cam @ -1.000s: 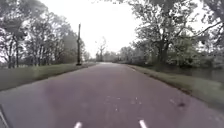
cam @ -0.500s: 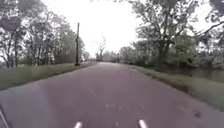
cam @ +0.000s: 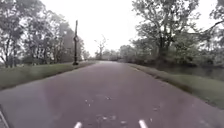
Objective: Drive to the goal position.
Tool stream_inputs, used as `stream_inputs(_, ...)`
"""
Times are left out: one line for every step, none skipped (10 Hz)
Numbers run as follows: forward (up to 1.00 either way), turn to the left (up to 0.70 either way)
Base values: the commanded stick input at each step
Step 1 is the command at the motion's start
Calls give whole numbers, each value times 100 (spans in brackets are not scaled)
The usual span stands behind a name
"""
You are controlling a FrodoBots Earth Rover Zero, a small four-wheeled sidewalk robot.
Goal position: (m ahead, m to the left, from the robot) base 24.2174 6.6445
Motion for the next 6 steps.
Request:
stream_inputs(70,0)
stream_inputs(70,0)
stream_inputs(70,0)
stream_inputs(70,0)
stream_inputs(70,0)
stream_inputs(70,0)
